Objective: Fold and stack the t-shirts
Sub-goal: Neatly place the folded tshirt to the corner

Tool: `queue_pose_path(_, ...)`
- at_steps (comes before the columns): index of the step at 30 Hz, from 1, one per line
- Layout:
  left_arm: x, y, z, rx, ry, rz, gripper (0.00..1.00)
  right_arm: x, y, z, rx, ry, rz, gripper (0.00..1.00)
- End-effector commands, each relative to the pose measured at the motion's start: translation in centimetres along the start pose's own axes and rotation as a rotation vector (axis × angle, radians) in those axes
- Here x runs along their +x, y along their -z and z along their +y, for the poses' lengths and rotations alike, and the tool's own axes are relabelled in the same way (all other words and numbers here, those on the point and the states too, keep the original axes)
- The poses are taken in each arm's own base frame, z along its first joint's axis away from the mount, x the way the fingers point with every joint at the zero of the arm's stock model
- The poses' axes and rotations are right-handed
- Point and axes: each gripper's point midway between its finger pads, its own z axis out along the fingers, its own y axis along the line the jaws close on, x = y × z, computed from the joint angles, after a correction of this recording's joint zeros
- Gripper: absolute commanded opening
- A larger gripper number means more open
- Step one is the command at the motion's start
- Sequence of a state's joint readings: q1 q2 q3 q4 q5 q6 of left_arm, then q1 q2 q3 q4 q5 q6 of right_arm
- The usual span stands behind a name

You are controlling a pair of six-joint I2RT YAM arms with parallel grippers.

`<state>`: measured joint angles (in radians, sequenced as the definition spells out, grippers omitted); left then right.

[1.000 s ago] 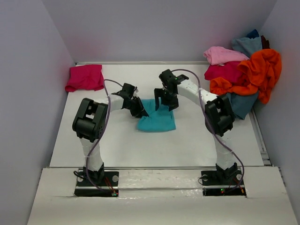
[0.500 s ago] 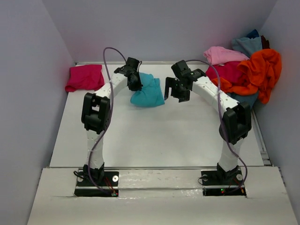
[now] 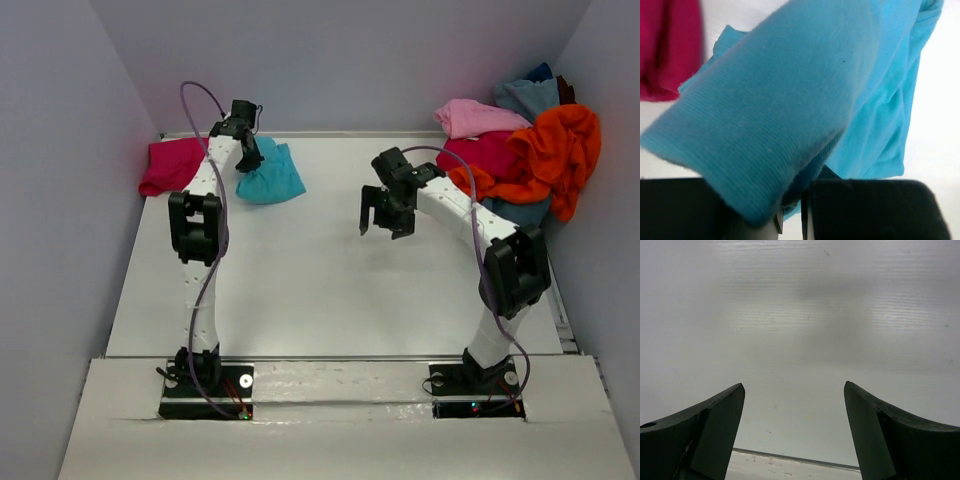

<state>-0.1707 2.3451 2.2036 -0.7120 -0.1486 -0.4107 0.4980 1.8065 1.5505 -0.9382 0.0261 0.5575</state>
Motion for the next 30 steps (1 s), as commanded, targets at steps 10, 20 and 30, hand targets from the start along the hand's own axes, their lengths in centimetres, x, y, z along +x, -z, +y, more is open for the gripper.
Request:
queue_pose_path(10,-15.7,6.1,4.6,0.094,0.145,-0.397,0.05,2.7,1.3,-1.4,0.010,-0.035,0.022,0.86)
queue_pose_path(20,-19.8,7.1,10.4,0.075,0.241,-0.500,0.05,2.8,1.2,-1.5,0.024,-0.044,0.042,0.86)
queue_pose_path(30,-20.1,6.7,16.6,-0.011,0.325,-0.516,0.05,3.2,-0.1,-1.4,0.033,-0.042,0.081,0.85)
